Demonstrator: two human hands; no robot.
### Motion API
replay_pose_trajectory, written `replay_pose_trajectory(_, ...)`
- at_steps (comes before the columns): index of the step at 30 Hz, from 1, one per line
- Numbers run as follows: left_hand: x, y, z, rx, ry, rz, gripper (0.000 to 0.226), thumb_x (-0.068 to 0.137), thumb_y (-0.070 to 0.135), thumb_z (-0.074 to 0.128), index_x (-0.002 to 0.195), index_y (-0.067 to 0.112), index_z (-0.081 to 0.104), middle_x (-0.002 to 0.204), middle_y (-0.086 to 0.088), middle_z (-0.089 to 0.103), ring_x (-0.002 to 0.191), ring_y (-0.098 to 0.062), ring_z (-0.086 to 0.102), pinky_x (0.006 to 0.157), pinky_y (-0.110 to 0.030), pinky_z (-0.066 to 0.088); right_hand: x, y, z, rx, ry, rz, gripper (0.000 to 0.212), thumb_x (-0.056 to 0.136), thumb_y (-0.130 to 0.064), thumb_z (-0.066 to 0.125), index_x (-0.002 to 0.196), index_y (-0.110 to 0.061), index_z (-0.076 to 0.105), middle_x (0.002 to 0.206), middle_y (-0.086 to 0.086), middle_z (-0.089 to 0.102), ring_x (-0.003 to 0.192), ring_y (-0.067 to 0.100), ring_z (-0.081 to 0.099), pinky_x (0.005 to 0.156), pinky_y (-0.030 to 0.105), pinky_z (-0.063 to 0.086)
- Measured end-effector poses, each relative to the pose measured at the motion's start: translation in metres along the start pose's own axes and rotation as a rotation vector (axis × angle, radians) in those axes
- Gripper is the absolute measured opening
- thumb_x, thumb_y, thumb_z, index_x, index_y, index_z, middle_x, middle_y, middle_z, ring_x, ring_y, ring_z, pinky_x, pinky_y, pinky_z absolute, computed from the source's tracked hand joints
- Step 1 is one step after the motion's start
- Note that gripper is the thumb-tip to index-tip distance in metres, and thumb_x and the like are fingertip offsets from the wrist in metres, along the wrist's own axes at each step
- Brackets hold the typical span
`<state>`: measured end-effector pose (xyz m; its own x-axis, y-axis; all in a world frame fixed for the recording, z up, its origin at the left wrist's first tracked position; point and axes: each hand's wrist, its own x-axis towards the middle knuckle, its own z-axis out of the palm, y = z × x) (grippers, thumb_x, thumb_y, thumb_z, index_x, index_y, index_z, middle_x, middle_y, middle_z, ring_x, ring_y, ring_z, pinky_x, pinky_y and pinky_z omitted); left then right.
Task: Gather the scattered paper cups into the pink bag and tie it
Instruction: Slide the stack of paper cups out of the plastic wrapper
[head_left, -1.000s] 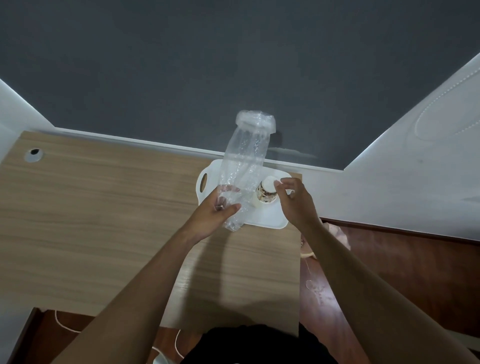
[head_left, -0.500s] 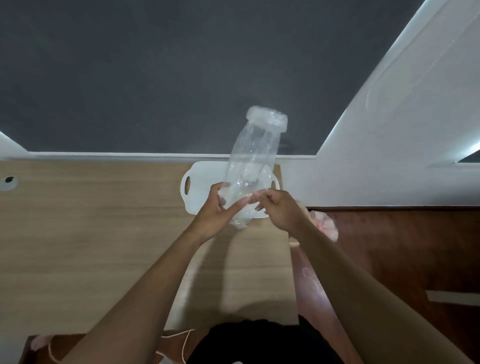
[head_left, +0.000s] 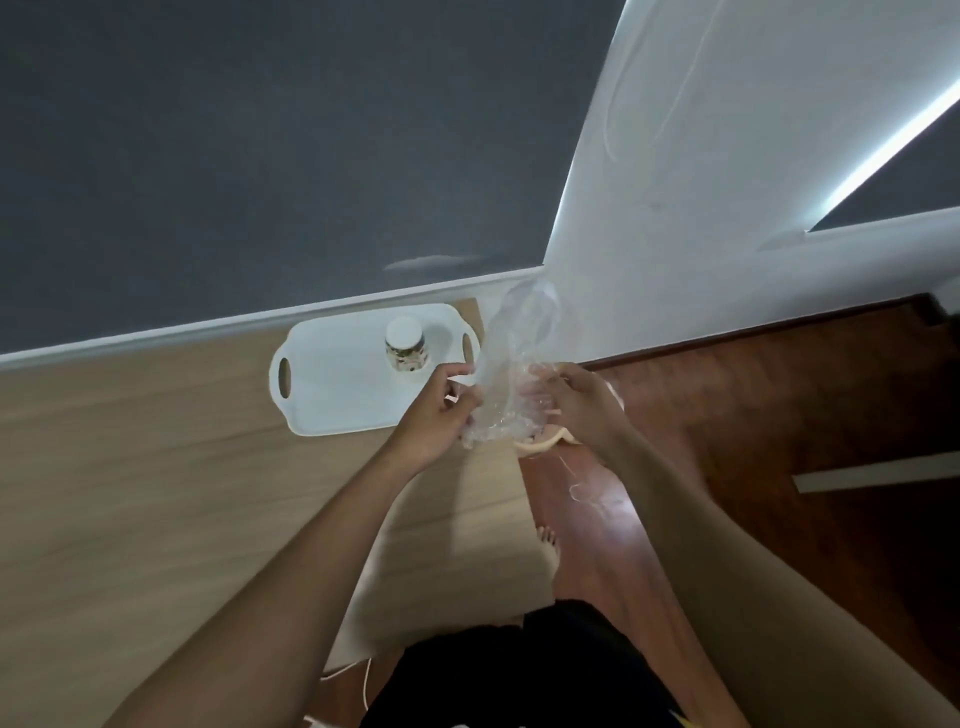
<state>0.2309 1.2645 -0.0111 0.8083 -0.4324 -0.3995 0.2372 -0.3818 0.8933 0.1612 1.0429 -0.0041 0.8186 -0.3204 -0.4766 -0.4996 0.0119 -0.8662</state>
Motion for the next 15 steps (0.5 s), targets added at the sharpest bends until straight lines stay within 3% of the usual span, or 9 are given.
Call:
replay_pose_trajectory(3,0.016,0.007,0.027,0.057,-0.004,-0.045,0.039,0.113,0.034,0.064,0.149,0.022,0.054,0.132,-0.014,0.072,0.105,-0.033,0.075,0.099,-0.054,0.061,0.018,0.018,-0.025,0.058,0.014,0.081,0.034,0.108,-0.041,0.067,0.118,-0.009,0.075,0.097,-0.001,0.087,0.081,0.019,0.080,0.082,0.050,0.064)
replay_pose_trajectory(6,0.036,0.009,0.054,0.087,0.012,-0.099,0.044,0.113,0.031,0.065,0.154,0.017,0.053,0.143,-0.011,0.068,0.120,-0.033,0.072,0.103,-0.044,0.056,0.029,0.028,-0.044,0.063,0.009,0.171,0.040,0.104,-0.052,0.070,0.129,-0.021,0.073,0.105,-0.005,0.086,0.095,0.020,0.084,0.070,0.029,0.065)
replay_pose_trajectory(10,0.071,0.005,0.092,0.116,0.021,-0.180,0.056,0.113,0.033,0.065,0.163,0.013,0.048,0.136,-0.004,0.066,0.117,-0.020,0.067,0.094,-0.032,0.051,0.056,0.044,-0.066,0.063,-0.078,0.277,0.060,0.101,-0.052,0.074,0.154,-0.030,0.055,0.126,-0.005,0.079,0.092,0.007,0.084,0.067,0.025,0.066)
replay_pose_trajectory(13,0.102,-0.011,0.121,0.112,0.014,-0.264,0.063,0.112,0.036,0.066,0.167,0.015,0.045,0.129,-0.003,0.066,0.116,-0.022,0.071,0.101,-0.036,0.057,0.090,0.064,-0.084,0.035,-0.134,0.381,0.060,0.103,-0.050,0.072,0.156,-0.030,0.052,0.135,-0.002,0.077,0.096,0.014,0.085,0.074,0.031,0.069)
replay_pose_trajectory(15,0.123,-0.028,0.141,0.095,-0.013,-0.335,0.066,0.111,0.039,0.066,0.169,0.016,0.042,0.136,-0.007,0.069,0.122,-0.030,0.073,0.109,-0.048,0.060,0.116,0.085,-0.094,0.043,-0.129,0.444,0.046,0.105,-0.042,0.071,0.145,-0.022,0.061,0.135,0.003,0.078,0.105,0.019,0.084,0.082,0.036,0.070)
